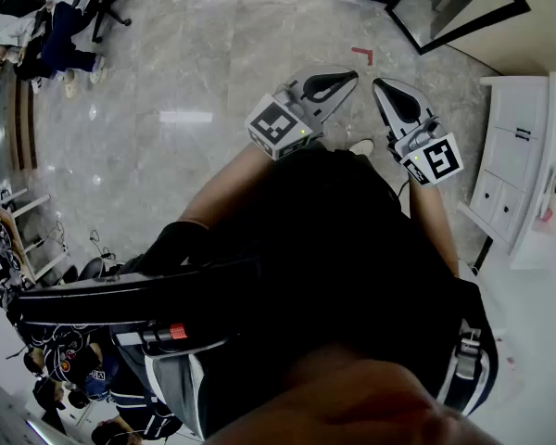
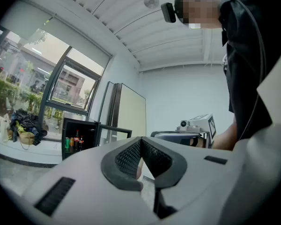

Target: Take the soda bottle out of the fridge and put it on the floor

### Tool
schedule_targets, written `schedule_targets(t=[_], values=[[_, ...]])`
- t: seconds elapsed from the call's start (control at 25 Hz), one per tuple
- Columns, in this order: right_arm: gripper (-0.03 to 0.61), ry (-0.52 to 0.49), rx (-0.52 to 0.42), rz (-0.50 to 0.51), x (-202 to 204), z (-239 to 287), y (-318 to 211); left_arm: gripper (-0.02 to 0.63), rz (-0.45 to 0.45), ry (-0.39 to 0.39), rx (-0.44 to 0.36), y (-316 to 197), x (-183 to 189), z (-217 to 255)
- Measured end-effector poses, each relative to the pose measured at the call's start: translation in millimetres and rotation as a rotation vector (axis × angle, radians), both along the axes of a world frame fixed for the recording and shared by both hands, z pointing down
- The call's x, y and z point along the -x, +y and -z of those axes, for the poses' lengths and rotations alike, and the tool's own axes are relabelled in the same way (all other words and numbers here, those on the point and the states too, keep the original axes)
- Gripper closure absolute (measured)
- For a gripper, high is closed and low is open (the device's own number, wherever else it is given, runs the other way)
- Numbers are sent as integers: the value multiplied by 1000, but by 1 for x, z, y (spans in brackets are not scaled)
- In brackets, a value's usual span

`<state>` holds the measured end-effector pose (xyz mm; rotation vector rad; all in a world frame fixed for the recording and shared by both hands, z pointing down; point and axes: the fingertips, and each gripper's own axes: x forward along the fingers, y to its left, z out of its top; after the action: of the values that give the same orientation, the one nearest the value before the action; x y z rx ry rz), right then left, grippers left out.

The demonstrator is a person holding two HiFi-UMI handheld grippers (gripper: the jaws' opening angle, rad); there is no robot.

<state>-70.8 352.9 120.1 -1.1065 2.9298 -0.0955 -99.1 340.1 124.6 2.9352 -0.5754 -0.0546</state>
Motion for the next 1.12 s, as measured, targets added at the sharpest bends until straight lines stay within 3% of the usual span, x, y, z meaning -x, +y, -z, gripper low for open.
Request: schedule_targets(t=[0.24, 0.6, 0.92, 1.12], values=[[568, -28, 16, -2, -2, 0, 11, 612, 11, -28, 43, 15, -3, -9], [568, -40, -2, 5, -10, 5, 18, 612, -15, -53, 7, 29, -18, -8], [568, -76, -7, -33, -38, 11, 27, 612, 22, -51, -3, 36, -31, -3], [568, -76, -10, -32, -71, 7, 28, 612, 40, -70, -21, 37, -59, -5]])
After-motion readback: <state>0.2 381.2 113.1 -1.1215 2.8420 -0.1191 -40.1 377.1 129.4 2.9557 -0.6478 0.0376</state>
